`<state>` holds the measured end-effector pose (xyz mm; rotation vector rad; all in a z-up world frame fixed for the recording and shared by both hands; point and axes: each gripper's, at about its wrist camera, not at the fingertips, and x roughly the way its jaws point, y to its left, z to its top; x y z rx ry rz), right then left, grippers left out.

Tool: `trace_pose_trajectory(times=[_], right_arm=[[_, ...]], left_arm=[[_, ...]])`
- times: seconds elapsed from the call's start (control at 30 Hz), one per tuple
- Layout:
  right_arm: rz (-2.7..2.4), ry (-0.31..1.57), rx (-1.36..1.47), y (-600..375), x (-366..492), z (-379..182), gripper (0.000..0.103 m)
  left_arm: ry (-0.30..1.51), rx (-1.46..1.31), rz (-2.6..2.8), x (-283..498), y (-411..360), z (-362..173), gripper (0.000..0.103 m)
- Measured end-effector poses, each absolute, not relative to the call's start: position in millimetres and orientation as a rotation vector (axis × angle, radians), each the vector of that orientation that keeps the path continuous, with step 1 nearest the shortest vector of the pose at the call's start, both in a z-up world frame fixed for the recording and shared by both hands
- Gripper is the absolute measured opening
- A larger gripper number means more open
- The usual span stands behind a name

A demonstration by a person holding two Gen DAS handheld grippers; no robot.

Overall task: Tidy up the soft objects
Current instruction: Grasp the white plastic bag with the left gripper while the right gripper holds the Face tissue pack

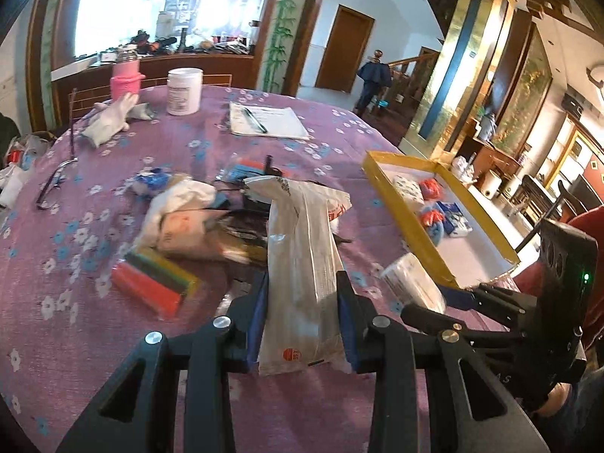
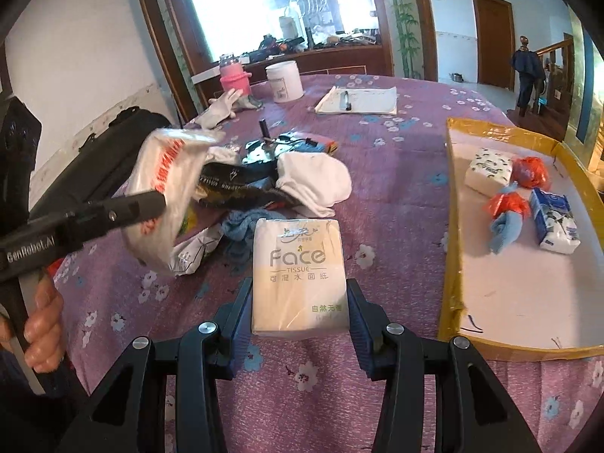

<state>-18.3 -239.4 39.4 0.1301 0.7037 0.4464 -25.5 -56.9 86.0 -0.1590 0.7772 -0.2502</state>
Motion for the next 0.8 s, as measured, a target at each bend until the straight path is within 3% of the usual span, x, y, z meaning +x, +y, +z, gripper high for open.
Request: trace_pose_trajectory(times=[0.8], right_arm=[[0.384, 0.658, 0.197, -277, -26, 46, 0.049]], left_arm=[[0.732, 0.047, -0.190, -18, -131, 81, 0.033]])
